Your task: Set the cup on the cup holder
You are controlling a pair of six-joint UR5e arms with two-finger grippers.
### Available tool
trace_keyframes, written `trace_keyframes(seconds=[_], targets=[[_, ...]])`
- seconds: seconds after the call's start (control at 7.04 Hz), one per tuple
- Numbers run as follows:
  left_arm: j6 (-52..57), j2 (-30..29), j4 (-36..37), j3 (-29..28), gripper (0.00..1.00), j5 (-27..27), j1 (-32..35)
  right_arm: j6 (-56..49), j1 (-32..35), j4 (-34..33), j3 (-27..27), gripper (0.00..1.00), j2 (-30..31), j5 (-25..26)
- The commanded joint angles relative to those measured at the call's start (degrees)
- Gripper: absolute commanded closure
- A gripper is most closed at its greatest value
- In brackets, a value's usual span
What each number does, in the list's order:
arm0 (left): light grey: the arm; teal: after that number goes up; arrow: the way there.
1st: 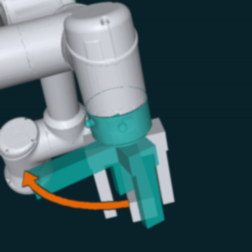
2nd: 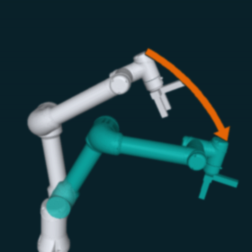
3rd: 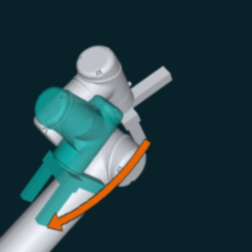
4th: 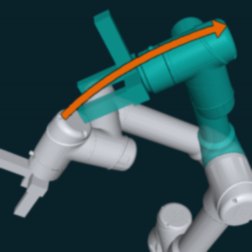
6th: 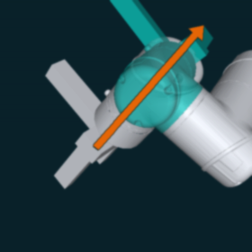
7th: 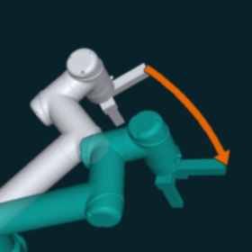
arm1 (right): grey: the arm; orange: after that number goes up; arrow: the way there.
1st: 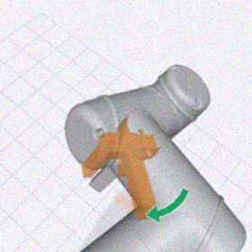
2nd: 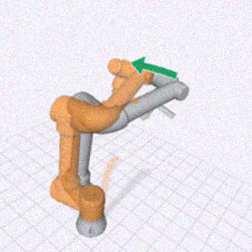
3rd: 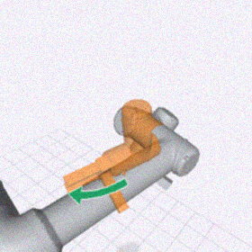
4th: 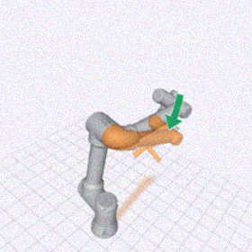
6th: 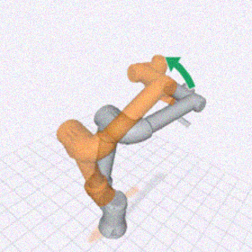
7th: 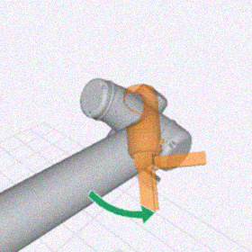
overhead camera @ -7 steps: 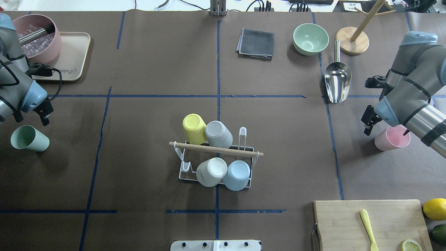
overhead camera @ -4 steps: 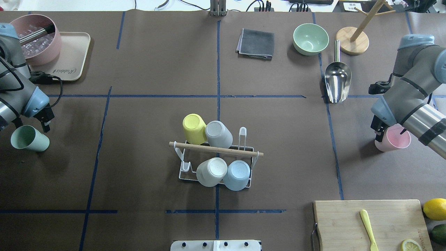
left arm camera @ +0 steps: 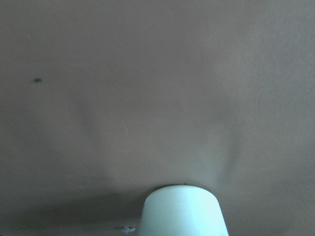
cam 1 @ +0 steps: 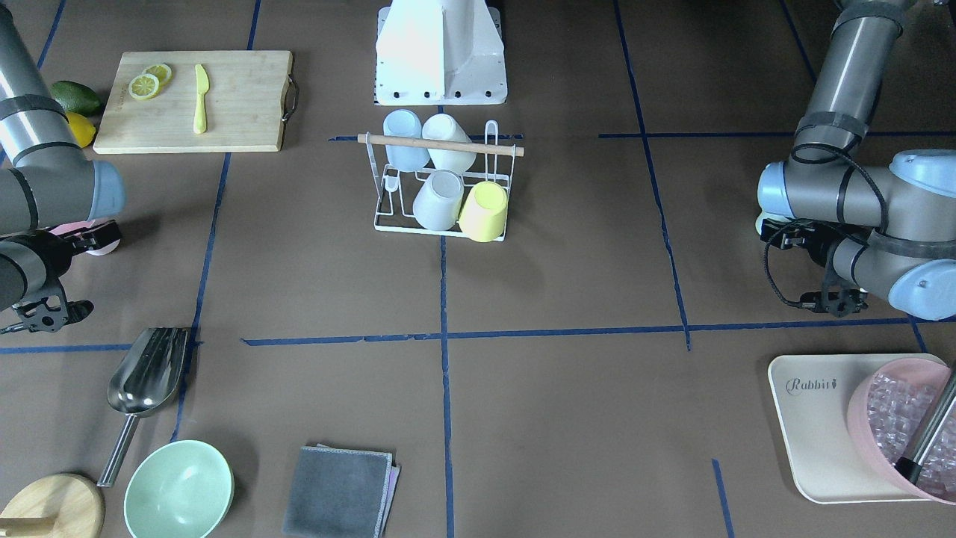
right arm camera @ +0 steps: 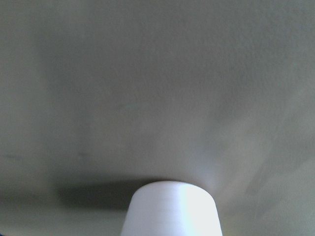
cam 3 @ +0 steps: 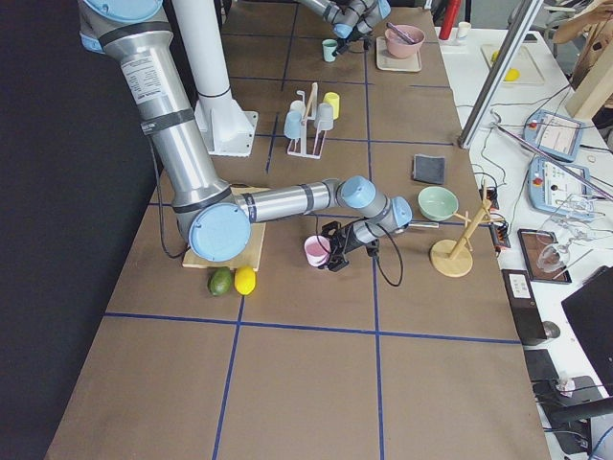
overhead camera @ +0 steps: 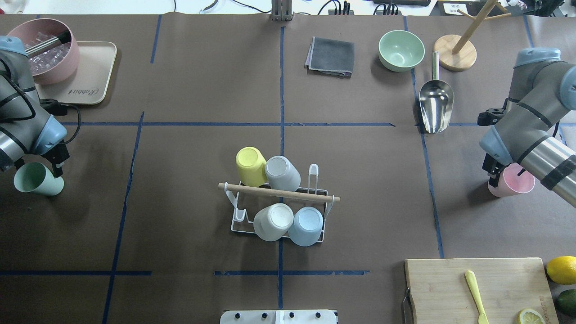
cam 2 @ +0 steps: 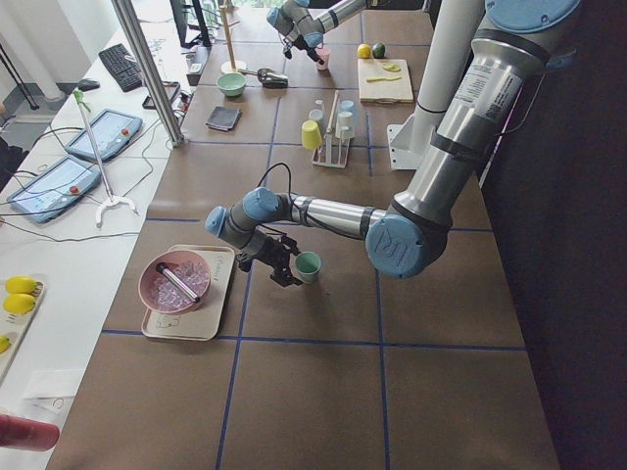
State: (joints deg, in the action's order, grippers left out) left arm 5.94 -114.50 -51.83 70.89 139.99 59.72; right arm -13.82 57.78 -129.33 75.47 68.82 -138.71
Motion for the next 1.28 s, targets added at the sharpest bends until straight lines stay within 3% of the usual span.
trace_keyframes(seconds=[0.0, 0.28, 0.57, 0.71, 0.85, 1.14], targets=[[0.04, 0.07, 0.33, 0.12, 0.00, -0.16, -0.13, -0.15, -0.65, 0.40, -0.94, 0.00, 0.00, -0.24], [0.04, 0.25, 0.33, 0.04, 0.00, -0.16, -1.53, -0.15, -1.17, 0.57, -2.34, 0.03, -0.26, -0.25], [-0.05, 0.25, 0.42, 0.04, 0.00, -0.07, -2.41, -0.07, -1.27, 0.49, -2.26, 0.65, -0.70, -0.51], [0.04, 0.25, 1.90, 0.21, 0.00, -0.07, -2.51, 0.02, -1.27, 0.40, -2.26, 0.82, -0.70, -0.16], [0.13, 0.25, 2.26, 0.30, 0.00, -0.16, -2.59, 0.02, -1.18, 0.31, -2.17, 0.92, -0.79, -0.07], [0.13, 1.82, 2.26, 1.00, 0.03, -0.16, -2.51, -0.15, 1.27, 0.40, -1.65, 0.97, -0.96, 0.28]])
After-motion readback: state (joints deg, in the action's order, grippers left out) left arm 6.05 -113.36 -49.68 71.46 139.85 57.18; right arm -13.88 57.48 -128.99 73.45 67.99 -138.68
